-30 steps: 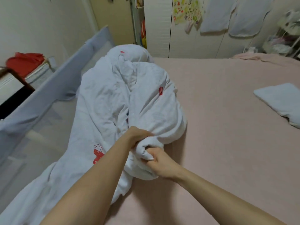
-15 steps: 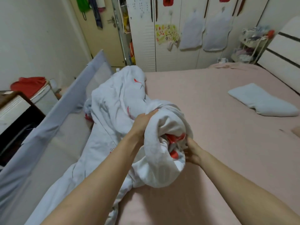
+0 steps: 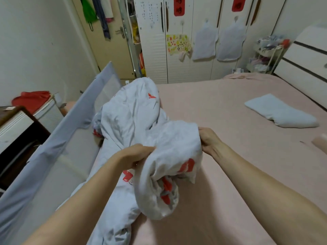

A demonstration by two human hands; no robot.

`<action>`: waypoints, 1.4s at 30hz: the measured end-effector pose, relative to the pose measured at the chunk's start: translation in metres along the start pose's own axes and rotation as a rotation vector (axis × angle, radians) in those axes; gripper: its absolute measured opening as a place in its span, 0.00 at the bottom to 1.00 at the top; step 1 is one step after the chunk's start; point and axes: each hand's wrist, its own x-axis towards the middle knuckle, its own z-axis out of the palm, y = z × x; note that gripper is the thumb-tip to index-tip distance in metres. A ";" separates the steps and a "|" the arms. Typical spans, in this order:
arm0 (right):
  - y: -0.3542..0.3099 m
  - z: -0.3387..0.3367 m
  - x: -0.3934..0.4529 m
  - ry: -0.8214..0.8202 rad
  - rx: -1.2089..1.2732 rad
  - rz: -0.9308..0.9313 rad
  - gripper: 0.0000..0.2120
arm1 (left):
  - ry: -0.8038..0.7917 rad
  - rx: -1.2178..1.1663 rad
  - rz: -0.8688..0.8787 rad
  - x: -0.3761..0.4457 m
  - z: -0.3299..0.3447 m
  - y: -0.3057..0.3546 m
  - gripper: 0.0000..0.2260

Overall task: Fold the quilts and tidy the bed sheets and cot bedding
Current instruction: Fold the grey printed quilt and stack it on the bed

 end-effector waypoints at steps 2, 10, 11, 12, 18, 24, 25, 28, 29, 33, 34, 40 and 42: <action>-0.011 0.006 -0.007 -0.111 -0.033 -0.068 0.13 | 0.006 -0.033 -0.015 0.000 -0.008 0.006 0.30; 0.018 0.052 -0.024 -0.336 -0.467 -0.059 0.08 | 0.117 -0.008 0.350 0.025 0.078 -0.007 0.16; 0.019 0.044 -0.022 -0.336 -0.519 -0.057 0.09 | 0.169 -0.057 0.342 0.032 0.084 -0.011 0.09; 0.018 0.035 -0.021 -0.330 -0.533 -0.052 0.09 | 0.212 -0.109 0.343 0.036 0.086 -0.015 0.04; -0.005 -0.033 0.004 0.026 -0.871 -0.085 0.14 | 0.325 -0.363 0.542 0.028 0.082 0.018 0.12; 0.017 -0.092 -0.001 0.241 -0.361 0.539 0.47 | 0.270 -0.479 0.602 0.021 0.068 0.025 0.10; 0.025 -0.093 0.002 0.163 -0.204 0.595 0.47 | 0.229 -0.448 0.604 0.020 0.070 0.025 0.09; 0.031 -0.087 -0.002 0.078 -0.102 0.462 0.20 | 0.047 -0.290 0.519 0.022 0.081 0.022 0.08; 0.030 -0.087 -0.002 0.162 -0.093 0.384 0.10 | -0.007 -0.198 0.463 0.023 0.082 0.022 0.08; 0.005 -0.117 0.001 0.442 0.057 0.120 0.13 | -0.296 0.234 0.239 0.033 0.071 0.039 0.05; -0.004 -0.121 -0.004 0.410 -0.022 0.126 0.14 | -0.360 0.276 0.212 0.036 0.075 0.046 0.06; 0.001 -0.171 -0.024 0.369 -0.535 0.271 0.04 | -0.310 0.475 0.143 0.050 0.181 0.078 0.08; 0.022 -0.192 -0.021 0.340 -0.665 0.321 0.10 | -0.197 0.423 0.187 0.061 0.213 0.088 0.09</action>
